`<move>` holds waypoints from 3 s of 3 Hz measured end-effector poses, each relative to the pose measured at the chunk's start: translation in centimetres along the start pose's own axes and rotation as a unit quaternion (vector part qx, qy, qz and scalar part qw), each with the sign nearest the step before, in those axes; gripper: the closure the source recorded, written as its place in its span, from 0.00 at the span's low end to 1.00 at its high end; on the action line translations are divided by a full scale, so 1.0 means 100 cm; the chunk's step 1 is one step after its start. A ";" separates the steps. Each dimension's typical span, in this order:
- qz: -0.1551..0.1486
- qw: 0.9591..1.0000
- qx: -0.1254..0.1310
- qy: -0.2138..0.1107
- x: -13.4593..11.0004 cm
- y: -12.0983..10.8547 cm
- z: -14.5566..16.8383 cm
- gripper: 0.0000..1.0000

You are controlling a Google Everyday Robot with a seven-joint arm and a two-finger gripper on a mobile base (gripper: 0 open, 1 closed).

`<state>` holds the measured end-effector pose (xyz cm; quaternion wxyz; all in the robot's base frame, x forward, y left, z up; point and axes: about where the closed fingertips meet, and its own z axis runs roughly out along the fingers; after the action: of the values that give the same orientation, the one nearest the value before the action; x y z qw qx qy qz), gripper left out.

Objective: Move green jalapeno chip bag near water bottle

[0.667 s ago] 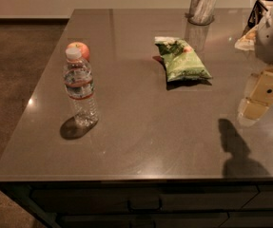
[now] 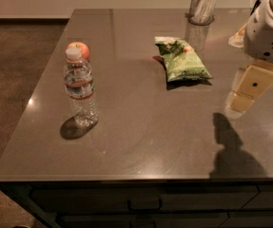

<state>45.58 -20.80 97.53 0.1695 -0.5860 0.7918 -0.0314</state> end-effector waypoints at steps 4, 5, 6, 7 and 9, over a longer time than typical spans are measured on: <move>0.162 0.985 0.032 -0.050 -0.054 -0.063 0.069 0.00; 0.184 0.981 0.039 -0.051 -0.065 -0.081 0.089 0.00; 0.206 0.976 0.056 -0.043 -0.066 -0.108 0.101 0.00; 0.233 0.969 0.070 -0.036 -0.056 -0.140 0.109 0.00; 0.296 0.952 0.071 -0.029 -0.038 -0.169 0.138 0.00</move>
Offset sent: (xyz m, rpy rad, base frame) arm 0.0764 0.0284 -0.0266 0.1683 -0.0479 -0.2871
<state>66.29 -20.40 89.63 0.2349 -0.3121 0.9204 -0.0186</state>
